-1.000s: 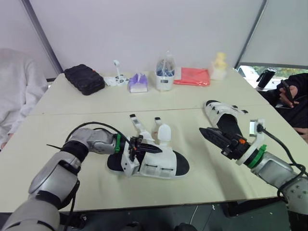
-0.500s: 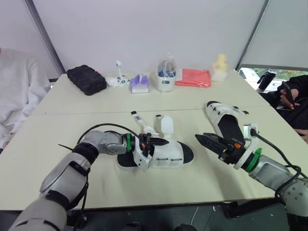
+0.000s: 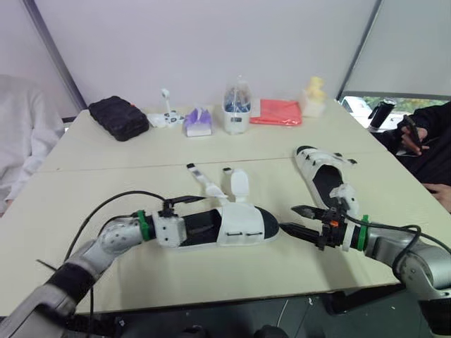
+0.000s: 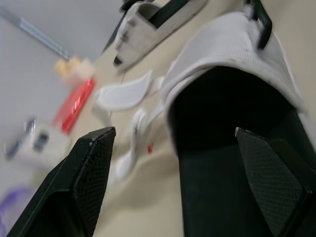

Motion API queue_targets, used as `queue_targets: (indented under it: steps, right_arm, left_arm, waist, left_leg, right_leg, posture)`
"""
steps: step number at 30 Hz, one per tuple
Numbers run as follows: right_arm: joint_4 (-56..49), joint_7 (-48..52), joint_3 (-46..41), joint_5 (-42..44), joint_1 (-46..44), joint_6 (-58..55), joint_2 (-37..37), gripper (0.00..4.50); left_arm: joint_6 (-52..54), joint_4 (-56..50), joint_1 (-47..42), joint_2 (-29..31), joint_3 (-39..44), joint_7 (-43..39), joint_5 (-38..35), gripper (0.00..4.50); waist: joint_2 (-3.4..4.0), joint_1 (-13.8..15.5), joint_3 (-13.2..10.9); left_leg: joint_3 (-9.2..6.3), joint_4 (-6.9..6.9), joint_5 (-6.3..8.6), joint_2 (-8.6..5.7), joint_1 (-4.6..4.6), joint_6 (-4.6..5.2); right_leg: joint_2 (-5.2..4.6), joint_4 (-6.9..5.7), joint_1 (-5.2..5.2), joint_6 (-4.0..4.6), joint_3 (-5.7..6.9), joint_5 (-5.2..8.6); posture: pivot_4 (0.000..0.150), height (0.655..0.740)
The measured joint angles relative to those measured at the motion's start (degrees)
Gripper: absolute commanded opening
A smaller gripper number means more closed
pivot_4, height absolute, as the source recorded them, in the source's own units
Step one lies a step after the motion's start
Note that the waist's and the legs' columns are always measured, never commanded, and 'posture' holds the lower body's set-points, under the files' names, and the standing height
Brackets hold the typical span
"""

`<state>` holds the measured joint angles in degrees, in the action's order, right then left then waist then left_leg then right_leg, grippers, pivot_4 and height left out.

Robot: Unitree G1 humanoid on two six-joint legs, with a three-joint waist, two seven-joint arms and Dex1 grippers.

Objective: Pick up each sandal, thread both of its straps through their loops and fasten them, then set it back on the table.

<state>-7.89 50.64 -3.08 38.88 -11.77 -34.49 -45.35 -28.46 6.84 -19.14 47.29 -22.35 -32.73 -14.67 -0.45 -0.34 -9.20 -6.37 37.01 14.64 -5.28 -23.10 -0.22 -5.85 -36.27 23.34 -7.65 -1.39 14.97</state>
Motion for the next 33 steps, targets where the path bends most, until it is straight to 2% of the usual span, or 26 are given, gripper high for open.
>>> queue_targets:
  steps: [2,6,8,10,14,18,21,29,33]
  right_arm:
    - [1.8,2.6,1.6,-2.5,-1.2,2.4,0.0,2.05]
    - [4.6,6.8,3.6,-5.9,-3.9,5.6,0.3,0.06]
    - [6.2,8.7,5.1,-8.0,-5.6,7.4,0.6,0.06]
    - [7.8,10.5,6.4,-9.8,-7.0,9.0,1.5,0.06]
    - [10.8,12.9,9.2,-13.7,-8.7,12.3,2.7,0.06]
    - [13.6,14.0,9.9,-16.0,-9.0,14.1,4.6,0.06]
    - [15.0,14.9,10.5,-17.1,-9.8,14.8,6.5,0.06]
    - [14.8,16.2,13.2,-19.5,-10.5,16.5,10.1,0.06]
    - [15.2,16.4,13.2,-20.4,-10.4,17.8,10.5,0.06]
  left_arm:
    - [15.5,-7.6,3.0,-0.6,4.6,1.7,-11.2,4.07]
    - [41.2,-14.8,3.7,-3.3,12.5,5.2,-32.8,4.07]
    - [48.6,-15.4,2.7,-6.3,15.4,7.3,-38.3,4.07]
    - [52.9,-14.2,1.1,-10.6,18.3,10.8,-40.0,4.07]
    - [57.3,-10.0,-1.3,-16.0,22.5,16.7,-39.2,4.07]
    - [60.2,-9.2,-1.3,-18.8,24.0,17.8,-37.5,4.07]
    - [63.4,-6.0,-3.1,-20.7,24.9,15.9,-37.2,4.07]
    - [77.1,14.1,-14.4,-24.3,28.8,6.5,-39.6,4.07]
    - [79.2,26.0,-20.4,-25.0,29.8,2.3,-37.2,4.07]
  waist:
    - [0.0,0.2,0.0]
    - [0.0,0.3,0.0]
    - [0.01,0.4,0.0]
    - [0.0,0.6,0.0]
    - [-0.01,0.8,0.0]
    - [-0.01,0.9,0.0]
    - [-0.01,1.1,0.0]
    - [-0.02,0.6,0.0]
    - [-0.04,0.5,0.0]
  left_leg:
    - [0.0,0.02,0.0,0.0,0.01,0.01]
    - [0.01,0.05,0.0,0.0,0.02,0.01]
    - [0.02,0.06,0.0,0.0,0.04,0.0]
    - [0.03,0.07,-0.02,0.0,0.05,-0.02]
    - [0.04,0.08,-0.11,-0.01,0.04,-0.18]
    - [0.06,0.08,-0.18,-0.01,0.03,-0.33]
    - [0.05,0.08,-0.2,-0.01,0.04,-0.36]
    - [0.03,0.06,-0.23,-0.01,0.03,-0.41]
    - [0.02,0.05,-0.27,-0.01,0.05,-0.47]
  right_leg:
    - [0.01,0.0,-0.01,0.0,0.01,0.0]
    - [0.07,-0.01,0.0,0.0,0.04,0.0]
    - [0.1,-0.02,0.0,0.0,0.04,0.0]
    - [0.11,-0.02,-0.02,0.0,0.03,0.0]
    - [0.13,-0.01,0.0,0.0,0.01,0.0]
    - [0.13,0.0,0.01,0.0,-0.02,0.0]
    - [0.14,0.0,-0.01,0.01,-0.01,-0.01]
    - [0.18,-0.03,0.04,0.02,0.0,-0.01]
    - [0.2,-0.03,0.03,0.02,0.03,-0.01]
  posture:
    - [0.15,0.74]
    - [0.15,0.74]
    - [0.15,0.74]
    - [0.15,0.74]
    - [0.15,0.74]
    - [0.15,0.74]
    - [0.15,0.74]
    - [0.15,0.74]
    - [0.15,0.74]
